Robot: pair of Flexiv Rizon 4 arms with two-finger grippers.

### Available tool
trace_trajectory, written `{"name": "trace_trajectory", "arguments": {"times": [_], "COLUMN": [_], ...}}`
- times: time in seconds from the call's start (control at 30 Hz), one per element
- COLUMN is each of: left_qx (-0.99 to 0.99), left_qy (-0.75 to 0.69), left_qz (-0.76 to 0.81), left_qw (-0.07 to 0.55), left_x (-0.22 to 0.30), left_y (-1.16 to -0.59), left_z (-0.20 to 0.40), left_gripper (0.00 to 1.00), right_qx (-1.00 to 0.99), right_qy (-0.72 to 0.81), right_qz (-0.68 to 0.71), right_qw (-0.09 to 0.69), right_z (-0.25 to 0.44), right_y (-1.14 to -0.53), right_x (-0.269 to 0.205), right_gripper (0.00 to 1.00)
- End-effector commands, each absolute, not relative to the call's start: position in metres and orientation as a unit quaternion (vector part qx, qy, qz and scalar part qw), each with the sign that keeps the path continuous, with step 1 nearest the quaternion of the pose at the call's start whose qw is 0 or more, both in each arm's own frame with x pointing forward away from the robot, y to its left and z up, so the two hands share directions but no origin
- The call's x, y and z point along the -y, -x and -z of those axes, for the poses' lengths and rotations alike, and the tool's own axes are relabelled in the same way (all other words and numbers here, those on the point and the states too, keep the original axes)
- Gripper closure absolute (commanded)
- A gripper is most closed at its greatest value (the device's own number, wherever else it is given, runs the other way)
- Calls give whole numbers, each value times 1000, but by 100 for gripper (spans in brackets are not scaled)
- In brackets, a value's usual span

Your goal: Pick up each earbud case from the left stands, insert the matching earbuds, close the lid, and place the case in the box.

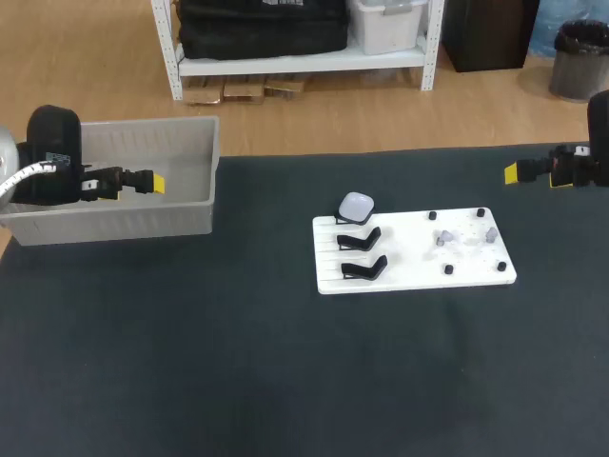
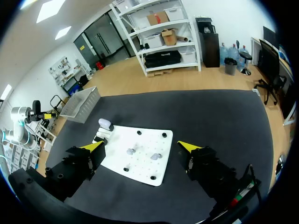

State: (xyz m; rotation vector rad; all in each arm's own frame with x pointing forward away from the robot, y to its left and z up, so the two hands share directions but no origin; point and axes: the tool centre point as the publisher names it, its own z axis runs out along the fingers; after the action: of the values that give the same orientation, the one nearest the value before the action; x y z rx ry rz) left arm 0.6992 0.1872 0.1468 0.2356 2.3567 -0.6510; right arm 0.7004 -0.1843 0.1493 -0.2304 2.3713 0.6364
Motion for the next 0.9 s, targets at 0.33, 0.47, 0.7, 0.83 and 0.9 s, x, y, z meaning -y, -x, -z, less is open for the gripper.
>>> {"name": "trace_trajectory", "arguments": {"times": [0.33, 0.47, 0.7, 0.83, 0.9], "left_qx": [-750, -636, -565, -565, -565], "left_qy": [-306, -459, -563, -563, -563], "left_qz": [243, 254, 269, 269, 269], "left_qw": [534, 566, 540, 540, 540], "left_x": [-181, -176, -158, -158, -158], "left_y": [-711, -711, -716, -716, -716], "left_z": [-174, -180, -185, -185, -185], "left_gripper": [0, 0, 0, 0, 0], "right_qx": [-907, -907, -907, -907, -907], "right_qy": [88, 88, 88, 88, 88], "right_qz": [-243, -243, -243, -243, -243], "right_qw": [331, 331, 331, 331, 331], "right_z": [-149, -149, -149, -149, -149], "right_y": [-701, -701, -701, -701, -701], "right_x": [184, 184, 184, 184, 184], "right_gripper": [0, 0, 0, 0, 0]}}
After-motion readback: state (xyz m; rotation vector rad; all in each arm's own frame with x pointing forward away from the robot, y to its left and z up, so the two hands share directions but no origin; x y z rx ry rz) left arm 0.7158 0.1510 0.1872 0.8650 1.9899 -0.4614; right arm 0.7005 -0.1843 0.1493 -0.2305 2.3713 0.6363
